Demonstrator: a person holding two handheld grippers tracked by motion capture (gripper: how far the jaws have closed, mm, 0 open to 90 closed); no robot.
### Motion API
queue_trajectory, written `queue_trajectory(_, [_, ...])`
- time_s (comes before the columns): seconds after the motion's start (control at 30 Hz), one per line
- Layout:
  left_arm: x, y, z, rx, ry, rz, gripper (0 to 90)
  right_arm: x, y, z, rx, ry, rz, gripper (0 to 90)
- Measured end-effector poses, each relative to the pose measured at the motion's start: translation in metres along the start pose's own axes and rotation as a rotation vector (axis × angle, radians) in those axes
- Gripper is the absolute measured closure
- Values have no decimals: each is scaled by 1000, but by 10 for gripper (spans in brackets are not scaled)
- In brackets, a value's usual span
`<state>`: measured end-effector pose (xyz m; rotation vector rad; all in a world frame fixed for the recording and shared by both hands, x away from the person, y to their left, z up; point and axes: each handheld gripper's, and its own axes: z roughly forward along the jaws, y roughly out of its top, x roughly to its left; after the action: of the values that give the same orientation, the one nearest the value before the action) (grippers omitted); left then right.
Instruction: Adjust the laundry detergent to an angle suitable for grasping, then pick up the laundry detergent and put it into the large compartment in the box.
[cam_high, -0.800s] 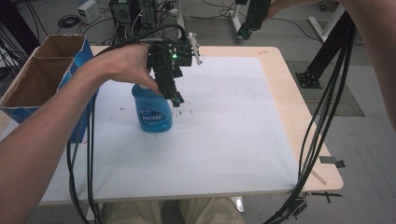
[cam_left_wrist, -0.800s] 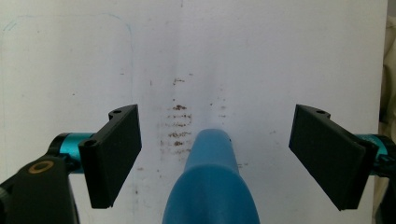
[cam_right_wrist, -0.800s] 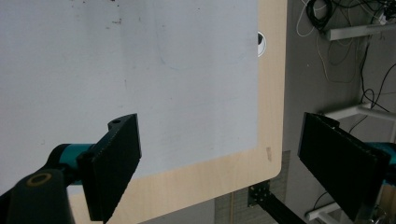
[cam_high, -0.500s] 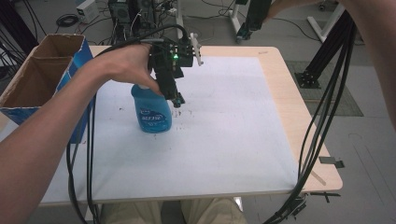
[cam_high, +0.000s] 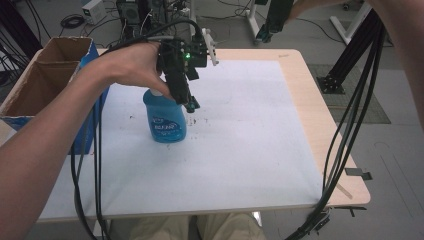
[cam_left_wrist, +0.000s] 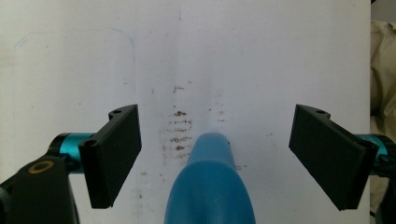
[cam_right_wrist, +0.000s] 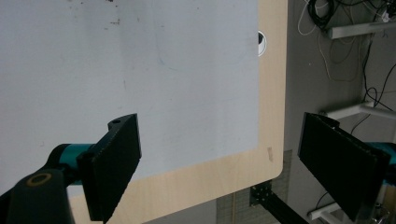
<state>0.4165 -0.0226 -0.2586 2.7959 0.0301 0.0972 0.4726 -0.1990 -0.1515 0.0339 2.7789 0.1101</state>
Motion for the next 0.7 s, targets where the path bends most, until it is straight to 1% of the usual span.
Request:
queue_trajectory(0.03, [1, 1, 0, 9, 3, 7, 169, 0, 0, 0, 0, 0, 0, 125])
queue_trajectory(0.1, [2, 1, 1, 14, 0, 8, 169, 1, 0, 0, 1, 0, -1, 125])
queue_trajectory(0.17, [2, -2, 1, 13, -5, 13, 169, 1, 0, 0, 1, 3, -3, 126])
queue_trajectory(0.2, [2, -3, 1, 16, -5, 23, 169, 1, 0, -1, -1, -1, -7, 125])
queue_trajectory(0.23, [2, -5, 1, 14, -7, 22, 169, 2, 0, -1, 4, -1, -1, 125])
queue_trajectory(0.27, [2, -7, 0, 23, -9, 33, 169, 1, -1, -2, 1, -2, -8, 125])
queue_trajectory(0.4, [4, -19, -2, 25, -10, 14, 169, 1, -2, -2, 5, -10, -4, 125])
queue_trajectory(0.43, [4, -22, -4, 26, -9, 10, 169, 2, -2, 0, 10, -10, -10, 126])
queue_trajectory(0.57, [6, -35, -8, 20, -7, -12, 169, 0, -1, 0, 2, -9, -10, 125])
queue_trajectory(0.6, [6, -38, -10, 11, -7, -21, 169, 0, 0, 0, 1, -6, -8, 125])
queue_trajectory(0.63, [6, -42, -12, 13, -6, -24, 169, 0, 1, 1, 1, -4, -10, 126])
queue_trajectory(0.7, [6, -45, -13, 13, -5, -25, 169, 0, 2, 2, 2, -3, -16, 125])
